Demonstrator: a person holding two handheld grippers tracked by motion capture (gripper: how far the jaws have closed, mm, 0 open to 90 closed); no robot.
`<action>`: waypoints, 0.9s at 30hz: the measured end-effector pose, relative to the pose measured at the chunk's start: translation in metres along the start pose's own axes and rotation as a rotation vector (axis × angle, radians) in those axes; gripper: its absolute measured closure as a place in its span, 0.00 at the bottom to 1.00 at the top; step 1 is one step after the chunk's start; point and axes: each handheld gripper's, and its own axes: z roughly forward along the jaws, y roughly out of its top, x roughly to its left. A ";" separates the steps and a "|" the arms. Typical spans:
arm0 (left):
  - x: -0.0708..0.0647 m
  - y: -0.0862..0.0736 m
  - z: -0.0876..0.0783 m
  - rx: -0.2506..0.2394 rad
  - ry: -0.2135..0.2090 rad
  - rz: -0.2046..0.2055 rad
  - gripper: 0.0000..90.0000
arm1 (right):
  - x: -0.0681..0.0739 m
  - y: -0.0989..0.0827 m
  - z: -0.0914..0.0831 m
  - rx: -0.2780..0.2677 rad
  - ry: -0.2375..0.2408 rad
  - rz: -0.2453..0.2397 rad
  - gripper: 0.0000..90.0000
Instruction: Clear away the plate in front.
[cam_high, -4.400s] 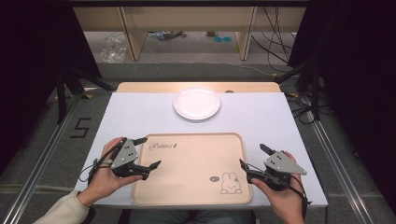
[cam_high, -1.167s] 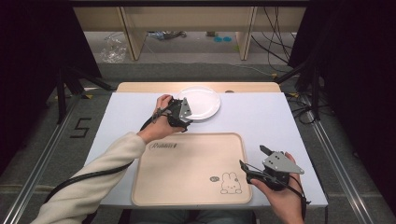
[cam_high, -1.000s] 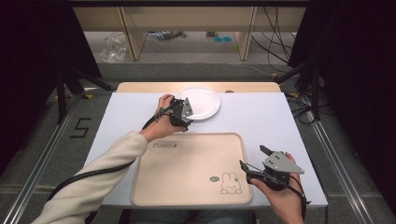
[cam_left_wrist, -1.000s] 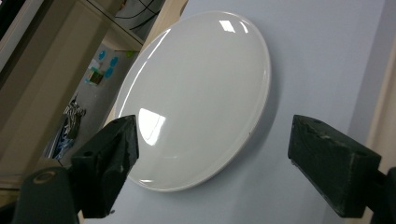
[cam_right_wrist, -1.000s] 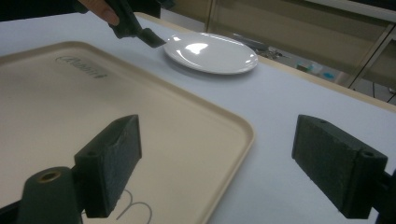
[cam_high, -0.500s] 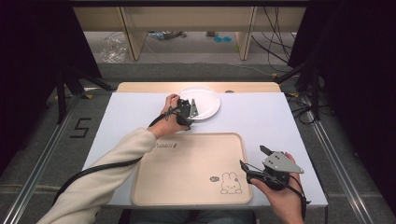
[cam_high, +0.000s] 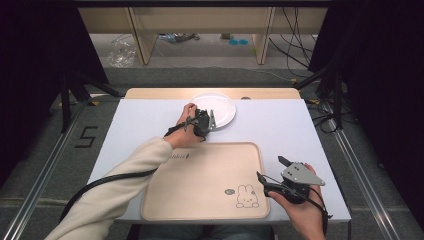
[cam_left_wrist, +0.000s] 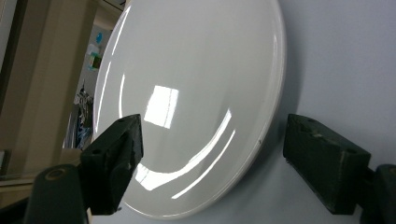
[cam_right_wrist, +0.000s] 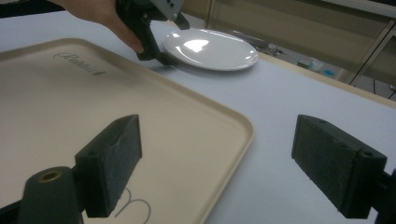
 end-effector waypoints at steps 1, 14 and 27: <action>-0.001 0.000 0.001 -0.007 0.008 -0.002 0.23 | 0.000 0.000 0.000 -0.003 -0.002 -0.004 0.19; 0.000 0.008 0.007 0.027 0.019 0.077 0.36 | 0.000 -0.001 0.001 -0.003 -0.002 0.003 0.19; -0.009 0.011 0.006 0.048 -0.069 0.120 0.83 | 0.000 -0.001 0.001 -0.006 0.004 0.000 0.20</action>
